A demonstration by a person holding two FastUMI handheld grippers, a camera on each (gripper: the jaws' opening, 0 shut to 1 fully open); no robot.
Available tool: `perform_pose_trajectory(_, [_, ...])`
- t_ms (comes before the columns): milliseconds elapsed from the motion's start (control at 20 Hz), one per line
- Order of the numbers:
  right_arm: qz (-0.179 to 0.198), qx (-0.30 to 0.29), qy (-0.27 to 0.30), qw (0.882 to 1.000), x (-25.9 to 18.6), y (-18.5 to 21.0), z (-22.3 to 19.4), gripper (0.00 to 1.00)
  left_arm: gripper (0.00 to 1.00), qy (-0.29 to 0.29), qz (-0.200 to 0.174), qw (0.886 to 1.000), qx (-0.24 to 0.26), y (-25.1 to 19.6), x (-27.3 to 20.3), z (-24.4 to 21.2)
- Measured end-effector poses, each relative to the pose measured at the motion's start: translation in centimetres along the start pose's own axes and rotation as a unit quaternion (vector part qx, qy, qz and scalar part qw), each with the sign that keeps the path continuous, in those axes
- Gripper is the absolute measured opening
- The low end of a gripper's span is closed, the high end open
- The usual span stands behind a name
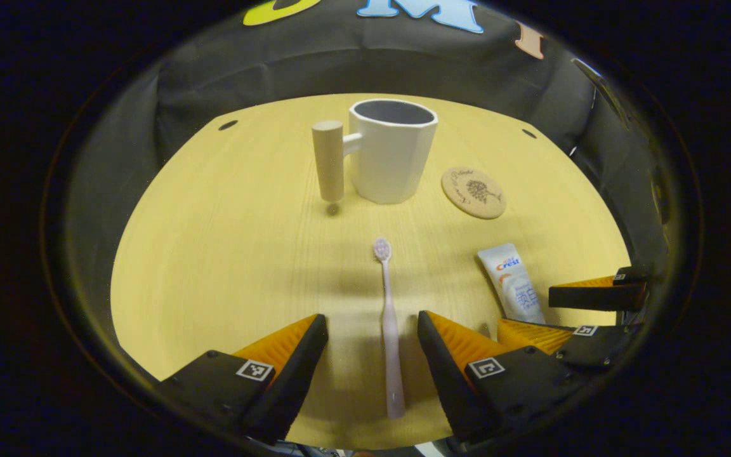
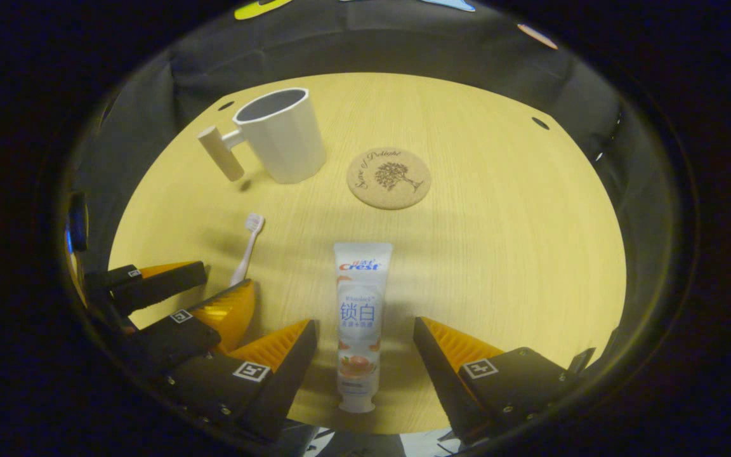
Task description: Put the toothbrush and toothpaste on the desktop into the cup, then pick up the cup and place it on the coaster on the desktop.
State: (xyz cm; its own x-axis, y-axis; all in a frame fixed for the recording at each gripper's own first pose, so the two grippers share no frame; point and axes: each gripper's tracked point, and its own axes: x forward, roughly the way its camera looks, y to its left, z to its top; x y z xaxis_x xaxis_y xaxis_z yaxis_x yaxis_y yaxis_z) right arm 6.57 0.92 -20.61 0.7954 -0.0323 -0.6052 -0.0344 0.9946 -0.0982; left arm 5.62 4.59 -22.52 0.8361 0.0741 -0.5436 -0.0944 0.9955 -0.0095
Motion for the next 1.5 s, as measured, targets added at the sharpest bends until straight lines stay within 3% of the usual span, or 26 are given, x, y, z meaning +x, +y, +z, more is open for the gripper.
perform_pose_trajectory(150, [-0.011, -0.003, 0.016, 1.0, 0.7, -0.3, -0.8, 0.94, 1.0, -0.007, 0.009, 1.0, 0.012, 0.2, 0.3, 0.1])
perform_pose_trajectory(200, [-0.009, -0.002, 0.018, 1.0, 0.7, -0.4, -0.8, 0.95, 0.94, -0.01, 0.011, 1.0, 0.007, 0.2, 0.3, 0.1])
perform_pose_trajectory(350, [-0.011, 0.001, 0.021, 1.0, 0.7, -0.4, -0.8, 0.91, 0.99, -0.016, 0.01, 1.0, 0.012, 0.2, 0.5, 0.4])
perform_pose_trajectory(400, [-0.011, 0.0, 0.024, 1.0, 0.7, -0.5, -0.8, 0.84, 0.8, -0.015, 0.009, 1.0, 0.012, 0.1, 0.5, 0.5])
perform_pose_trajectory(450, [-0.011, 0.001, 0.026, 1.0, 0.7, -0.5, -0.9, 0.84, 0.82, -0.013, 0.01, 1.0, 0.012, 0.1, 0.6, 0.5])
perform_pose_trajectory(500, [-0.01, 0.002, 0.027, 1.0, 0.8, -0.6, -0.7, 0.65, 0.66, -0.015, 0.01, 1.0, 0.014, 0.0, 0.6, 0.8])
perform_pose_trajectory(650, [-0.009, 0.009, 0.037, 0.999, 0.7, -0.6, -0.7, 0.62, 0.47, -0.014, 0.013, 1.0, 0.007, 0.1, 0.7, 1.0])
perform_pose_trajectory(700, [-0.01, 0.011, 0.039, 0.999, 0.6, -0.5, -0.7, 0.37, 0.41, -0.015, 0.017, 1.0, -0.003, 0.6, 1.0, 1.0])
perform_pose_trajectory(750, [-0.012, 0.012, 0.044, 0.999, 0.7, -0.5, -0.7, 0.37, 0.19, -0.014, 0.017, 1.0, -0.007, 0.4, 0.8, 1.0])
perform_pose_trajectory(800, [-0.016, 0.016, 0.039, 0.999, 0.5, -0.6, -0.2, 0.37, 0.13, -0.015, 0.018, 1.0, -0.006, 0.5, 0.7, 1.2])
perform_pose_trajectory(850, [-0.016, 0.021, 0.045, 0.999, 0.7, -0.5, -0.7, 0.23, 0.14, -0.009, 0.016, 1.0, -0.011, 0.5, 0.7, 1.0])
perform_pose_trajectory(900, [-0.015, 0.021, 0.054, 0.998, 0.8, -0.5, -0.6, 0.23, 0.07, -0.012, 0.014, 1.0, -0.01, 0.5, 0.7, 1.2])
perform_pose_trajectory(950, [-0.019, 0.03, 0.032, 0.999, 0.7, -0.5, 0.2, 0.23, 0.13, -0.006, 0.013, 1.0, -0.009, 0.4, 0.9, 1.1])
perform_pose_trajectory(1000, [-0.011, 0.028, 0.054, 0.998, 0.3, -0.3, -0.5, 0.09, 0.13, -0.005, 0.011, 1.0, -0.006, 0.5, 0.7, 1.3])
perform_pose_trajectory(1050, [-0.008, 0.031, 0.042, 0.999, 0.5, -0.5, -0.1, 0.09, 0.07, -0.007, 0.011, 1.0, -0.008, 0.4, 0.8, 1.2])
perform_pose_trajectory(1100, [-0.004, 0.036, 0.045, 0.998, 0.5, -0.4, -0.3, 0.12, 0.07, -0.012, 0.01, 1.0, -0.01, 0.5, 0.9, 1.3])
perform_pose_trajectory(1500, [0.012, 0.046, 0.018, 0.999, -1.0, -0.4, 1.4, 0.09, 0.07, -0.046, -0.01, 0.998, -0.03, 0.7, -1.4, 4.3])
